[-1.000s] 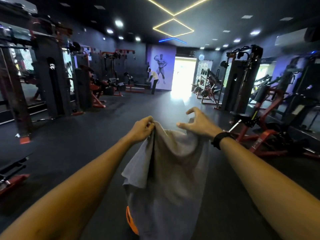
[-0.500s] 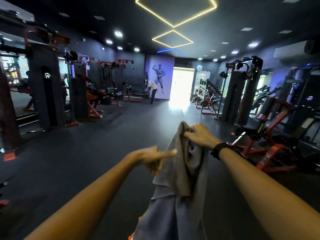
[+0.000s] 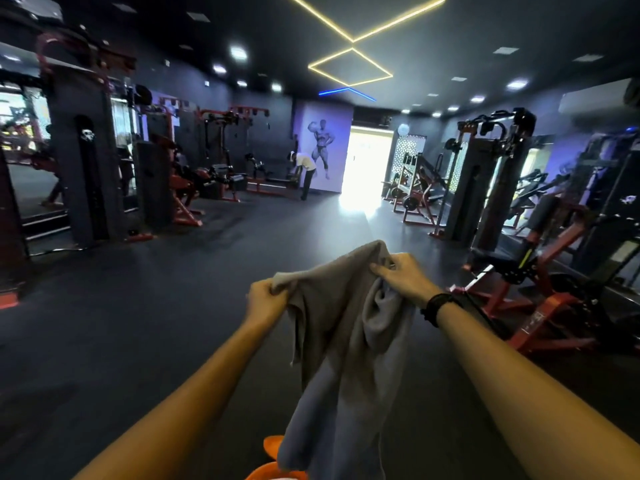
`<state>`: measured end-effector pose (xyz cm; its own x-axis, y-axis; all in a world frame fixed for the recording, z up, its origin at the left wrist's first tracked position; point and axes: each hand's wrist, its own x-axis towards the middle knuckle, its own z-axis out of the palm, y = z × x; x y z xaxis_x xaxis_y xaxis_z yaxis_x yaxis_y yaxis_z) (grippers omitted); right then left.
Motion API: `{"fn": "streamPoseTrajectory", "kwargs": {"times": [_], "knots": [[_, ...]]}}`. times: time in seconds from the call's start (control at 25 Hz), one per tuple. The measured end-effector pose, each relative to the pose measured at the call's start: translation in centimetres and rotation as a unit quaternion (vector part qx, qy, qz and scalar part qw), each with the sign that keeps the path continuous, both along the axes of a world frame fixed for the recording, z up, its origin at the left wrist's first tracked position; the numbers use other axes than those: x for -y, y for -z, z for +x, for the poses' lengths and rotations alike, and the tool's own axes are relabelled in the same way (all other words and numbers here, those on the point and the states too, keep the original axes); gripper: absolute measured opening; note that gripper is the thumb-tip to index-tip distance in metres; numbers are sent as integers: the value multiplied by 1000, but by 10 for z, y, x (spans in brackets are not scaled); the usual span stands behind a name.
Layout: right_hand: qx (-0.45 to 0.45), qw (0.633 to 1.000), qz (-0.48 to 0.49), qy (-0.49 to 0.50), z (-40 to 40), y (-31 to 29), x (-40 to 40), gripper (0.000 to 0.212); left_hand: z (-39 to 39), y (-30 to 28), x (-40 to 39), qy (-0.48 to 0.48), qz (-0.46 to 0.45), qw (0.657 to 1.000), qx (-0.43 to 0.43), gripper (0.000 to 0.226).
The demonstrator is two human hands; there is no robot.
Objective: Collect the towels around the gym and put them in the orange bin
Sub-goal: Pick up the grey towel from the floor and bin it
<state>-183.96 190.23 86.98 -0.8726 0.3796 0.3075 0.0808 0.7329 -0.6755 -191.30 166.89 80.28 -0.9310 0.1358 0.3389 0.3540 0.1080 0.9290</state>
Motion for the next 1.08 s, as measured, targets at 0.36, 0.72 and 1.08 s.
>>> {"fn": "streamPoseTrajectory", "kwargs": {"times": [0.36, 0.72, 1.08], "knots": [[-19, 927, -371, -56, 19, 31, -43, 52, -40, 9, -10, 40, 159, 971, 176, 11], [-127, 913, -387, 4, 6, 88, -46, 30, -62, 37, 34, -11, 59, 992, 113, 17], [-51, 958, -283, -5, -8, 88, -65, 37, -83, 20, 81, 96, -288, 951, 52, 35]]}}
